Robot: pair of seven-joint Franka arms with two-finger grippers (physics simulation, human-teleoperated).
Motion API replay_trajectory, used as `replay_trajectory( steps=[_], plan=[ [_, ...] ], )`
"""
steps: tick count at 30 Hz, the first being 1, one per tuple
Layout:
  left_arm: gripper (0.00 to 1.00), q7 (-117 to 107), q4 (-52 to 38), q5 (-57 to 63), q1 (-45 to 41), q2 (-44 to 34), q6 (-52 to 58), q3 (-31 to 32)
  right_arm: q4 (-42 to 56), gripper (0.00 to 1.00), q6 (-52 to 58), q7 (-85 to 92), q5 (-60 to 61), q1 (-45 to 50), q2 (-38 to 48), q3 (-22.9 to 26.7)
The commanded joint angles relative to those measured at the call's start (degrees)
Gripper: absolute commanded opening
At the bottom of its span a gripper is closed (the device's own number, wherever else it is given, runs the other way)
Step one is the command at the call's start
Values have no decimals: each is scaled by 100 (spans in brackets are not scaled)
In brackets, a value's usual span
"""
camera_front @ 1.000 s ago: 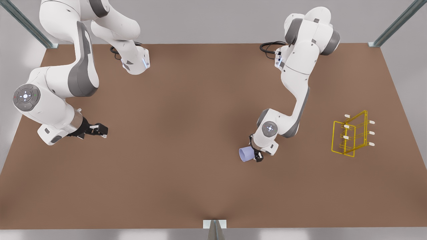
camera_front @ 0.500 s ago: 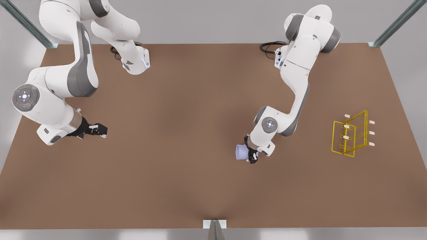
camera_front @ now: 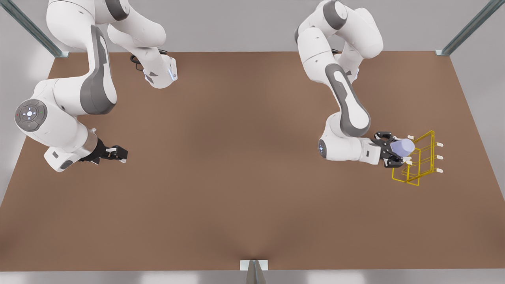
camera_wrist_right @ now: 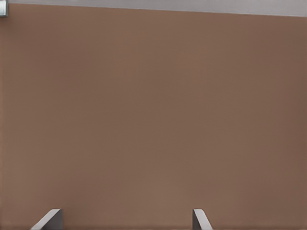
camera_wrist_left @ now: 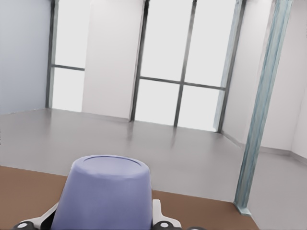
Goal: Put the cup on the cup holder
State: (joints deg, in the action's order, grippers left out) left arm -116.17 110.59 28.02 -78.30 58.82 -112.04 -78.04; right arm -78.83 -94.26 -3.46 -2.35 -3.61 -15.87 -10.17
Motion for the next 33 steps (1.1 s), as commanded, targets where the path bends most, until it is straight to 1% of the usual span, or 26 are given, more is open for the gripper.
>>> replay_trajectory(
  steps=[1, 2, 4, 6, 10, 13, 17, 22, 25, 28, 33],
  plan=[
    [70, 1044, 33, 449, 394, 130, -1205, 8, 8, 100, 4, -14, 6, 0, 5, -2],
    [70, 1062, 16, 563, 570, 130, -1443, -1, -1, 100, 4, -14, 6, 0, 5, -2],
    [70, 1062, -195, 678, 843, 297, -1470, 87, -1, 100, -5, -14, 6, 0, 5, -2],
    [70, 1044, -160, 599, 852, 358, -1653, 131, -1, 100, 4, -6, 6, -8, 13, -2],
    [70, 1026, -169, 564, 1177, 771, -1900, 272, 8, 100, 4, -6, 6, 0, 13, -2],
    [70, 1000, -55, 414, 1115, 780, -1865, 351, 8, 100, 4, -6, 6, -8, 13, -2],
    [72, 534, 16, 423, 1282, 974, -1856, 553, 8, 100, 21, 21, 6, -70, 31, 7],
    [72, 95, 183, 414, 1282, 974, -1891, 562, -1, 100, 74, -6, 6, -61, 57, -2],
    [72, -801, 235, 414, 1291, 982, -1891, 623, 8, 100, 83, -14, 6, -44, 84, -20],
    [72, -933, 534, 423, 1194, 956, -1979, 571, 8, 100, 162, -14, 15, -70, 128, -2],
    [72, -1355, 613, 432, 1185, 974, -1997, 553, 8, 100, 241, -14, 15, -70, 207, -2]
  ],
)
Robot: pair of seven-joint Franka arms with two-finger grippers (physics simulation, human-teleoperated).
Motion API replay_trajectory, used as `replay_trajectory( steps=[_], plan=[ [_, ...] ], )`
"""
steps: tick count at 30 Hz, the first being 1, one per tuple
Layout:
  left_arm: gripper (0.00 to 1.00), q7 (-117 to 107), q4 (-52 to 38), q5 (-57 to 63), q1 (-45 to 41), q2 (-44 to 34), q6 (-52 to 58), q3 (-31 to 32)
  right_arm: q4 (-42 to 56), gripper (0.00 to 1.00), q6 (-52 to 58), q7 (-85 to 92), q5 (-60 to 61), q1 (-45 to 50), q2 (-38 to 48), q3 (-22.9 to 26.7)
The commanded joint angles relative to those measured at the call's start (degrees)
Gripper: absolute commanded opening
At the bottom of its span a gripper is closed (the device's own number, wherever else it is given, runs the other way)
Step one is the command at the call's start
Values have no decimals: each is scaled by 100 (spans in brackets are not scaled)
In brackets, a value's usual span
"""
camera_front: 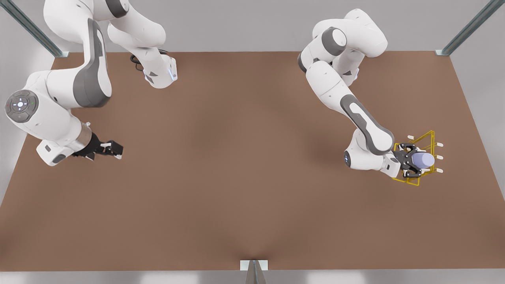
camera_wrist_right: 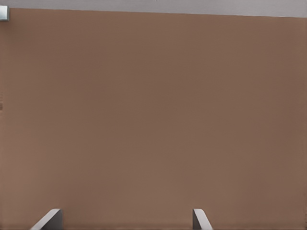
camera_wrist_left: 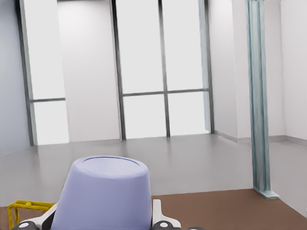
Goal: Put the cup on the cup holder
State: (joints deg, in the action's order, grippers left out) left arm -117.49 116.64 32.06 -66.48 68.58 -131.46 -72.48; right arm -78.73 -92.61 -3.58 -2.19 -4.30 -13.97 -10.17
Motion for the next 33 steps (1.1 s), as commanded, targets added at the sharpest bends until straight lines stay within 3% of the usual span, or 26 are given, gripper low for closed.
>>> replay_trajectory(
  steps=[1, 6, 7, 10, 13, 15, 16, 17, 18, 19, 21, 22, 23, 24, 25, 26, 27, 29, 33],
  plan=[
    [72, -1232, -1, 28, 21, 32, -116, -3, -2, 100, 77, -11, -1, 0, 8, -3],
    [78, -1487, -1, 28, 83, 147, -161, 23, -28, 100, 41, -2, -1, -71, -1, 6],
    [89, -1540, -1, 19, 83, 164, -160, 67, -28, 100, 33, -2, -1, -71, -10, 6],
    [100, -1698, -1, 19, 65, 156, -125, 137, -28, 100, 50, -2, 8, -71, -1, 6],
    [100, -1760, -1, 28, 74, 138, -143, 129, -20, 100, 77, 7, 8, -71, 8, 6],
    [100, -1558, -18, 107, -233, -739, 59, -214, -28, 100, 77, 7, 8, -71, 8, 6],
    [100, -163, -281, 2, -620, -2135, 865, -223, -20, 100, 77, 7, 8, -79, 8, 6],
    [100, 1981, -1089, -585, -673, -3815, 2737, 470, -20, 100, 77, 7, 8, -79, 8, 6],
    [100, 4169, -2451, -1710, -611, -3984, 4487, 911, -20, 100, 77, 7, 8, -79, 8, 6],
    [100, 6060, -3427, -2844, -559, -3870, 5683, 911, -20, 100, 77, 7, 8, -79, 8, 6],
    [100, 9144, -4087, -3628, -278, -3949, 6316, 1060, -20, 100, 59, 7, 8, -79, -1, 6],
    [100, 10781, -4693, -3427, 1187, -4335, 6809, 2972, -11, 100, 59, 7, 8, -71, -1, 6],
    [100, 10835, -4940, -3286, 2962, -4713, 6853, 5529, -11, 100, 68, 7, 8, -71, -1, 6],
    [100, 11465, -4879, -2644, 4248, -4994, 6844, 7369, -11, 100, 68, 7, 8, -71, -1, 6],
    [100, 13521, -4616, -2556, 4714, -5249, 6626, 7511, -11, 100, 59, 7, 8, -71, -1, 6],
    [100, 13149, -3667, -3223, 4943, -5864, 5598, 7424, -20, 100, 59, 7, 8, -71, -1, 6],
    [100, 11566, -3622, -3338, 4926, -5786, 5385, 7388, -20, 100, 59, -2, 8, -71, -1, 15],
    [100, 11459, -4632, -3233, 4873, -5250, 5999, 7336, -20, 100, 59, 7, 8, -79, -1, 15],
    [100, 11644, -4510, -3268, 4943, -5399, 6238, 7292, -28, 100, 50, -2, 8, -71, -10, 15]
  ],
)
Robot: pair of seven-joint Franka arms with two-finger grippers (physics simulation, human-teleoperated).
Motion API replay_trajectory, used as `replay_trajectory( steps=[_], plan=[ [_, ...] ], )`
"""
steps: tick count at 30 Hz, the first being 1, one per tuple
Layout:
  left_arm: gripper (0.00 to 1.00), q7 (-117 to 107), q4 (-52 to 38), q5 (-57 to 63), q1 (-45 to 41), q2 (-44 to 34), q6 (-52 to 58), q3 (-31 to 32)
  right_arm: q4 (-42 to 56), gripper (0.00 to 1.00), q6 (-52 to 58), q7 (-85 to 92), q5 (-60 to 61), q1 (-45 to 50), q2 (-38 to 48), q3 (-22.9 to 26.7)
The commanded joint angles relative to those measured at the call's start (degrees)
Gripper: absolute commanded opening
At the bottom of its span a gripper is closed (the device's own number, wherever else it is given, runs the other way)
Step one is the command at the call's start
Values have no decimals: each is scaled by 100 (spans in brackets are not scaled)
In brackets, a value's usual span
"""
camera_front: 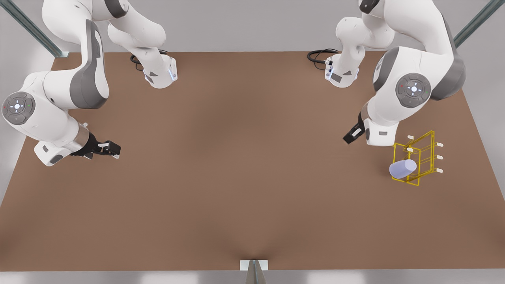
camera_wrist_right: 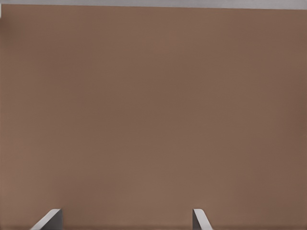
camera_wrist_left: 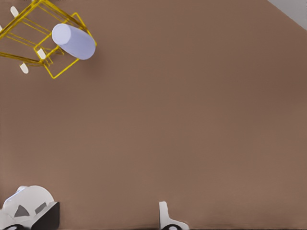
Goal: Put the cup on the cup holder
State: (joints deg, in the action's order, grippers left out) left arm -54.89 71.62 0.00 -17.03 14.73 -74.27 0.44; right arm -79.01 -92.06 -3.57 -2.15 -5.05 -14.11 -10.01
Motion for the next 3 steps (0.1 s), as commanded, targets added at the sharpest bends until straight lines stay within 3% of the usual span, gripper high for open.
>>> replay_trajectory(
  steps=[1, 3],
  plan=[
    [100, 5383, -42, -62, -2, 30, 554, 0, 8, 100, -5, 5, 4, -5, 5, -1],
    [100, 5374, -113, -70, -2, 109, 642, 8, -1, 100, -5, 5, 4, -5, 5, -1]
  ],
)
